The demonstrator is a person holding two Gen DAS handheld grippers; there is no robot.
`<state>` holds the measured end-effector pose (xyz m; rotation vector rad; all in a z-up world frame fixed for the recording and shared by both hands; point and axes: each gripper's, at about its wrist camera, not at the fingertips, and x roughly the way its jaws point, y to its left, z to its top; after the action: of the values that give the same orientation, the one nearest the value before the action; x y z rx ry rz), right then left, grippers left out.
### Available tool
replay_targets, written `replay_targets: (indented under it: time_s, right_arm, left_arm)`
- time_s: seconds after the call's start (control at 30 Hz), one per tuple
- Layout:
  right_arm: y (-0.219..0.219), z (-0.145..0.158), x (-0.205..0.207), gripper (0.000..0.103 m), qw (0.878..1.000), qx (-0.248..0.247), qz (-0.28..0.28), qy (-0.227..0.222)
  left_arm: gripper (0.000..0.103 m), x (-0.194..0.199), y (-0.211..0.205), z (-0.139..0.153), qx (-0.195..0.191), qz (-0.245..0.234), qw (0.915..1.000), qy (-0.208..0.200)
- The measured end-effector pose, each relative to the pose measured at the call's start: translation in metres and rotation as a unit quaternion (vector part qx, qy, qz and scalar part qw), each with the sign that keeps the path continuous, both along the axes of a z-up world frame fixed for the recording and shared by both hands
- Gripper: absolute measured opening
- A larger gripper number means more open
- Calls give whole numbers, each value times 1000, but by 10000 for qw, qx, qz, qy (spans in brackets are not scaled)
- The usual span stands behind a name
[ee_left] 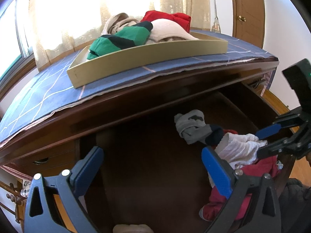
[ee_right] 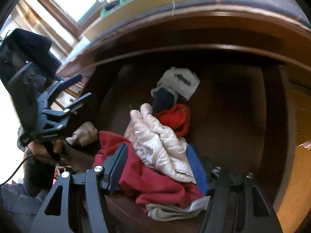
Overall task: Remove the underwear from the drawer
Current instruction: 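Grasp the white dotted garment with the right gripper and lift it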
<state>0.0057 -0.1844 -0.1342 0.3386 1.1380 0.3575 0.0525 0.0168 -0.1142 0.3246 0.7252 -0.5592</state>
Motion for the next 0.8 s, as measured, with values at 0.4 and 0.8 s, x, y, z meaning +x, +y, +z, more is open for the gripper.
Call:
replay_targets:
  time_s: [0.4,0.8]
  right_arm:
    - [11,-39,22,64,9943,-578,-27,900]
    - [23,-36,11,27,9948,-679,236,718]
  left_arm:
    - [103,0,-1,-1,80,9,10000,-31]
    - [103,-1,-1,0,86,25,10000,-41]
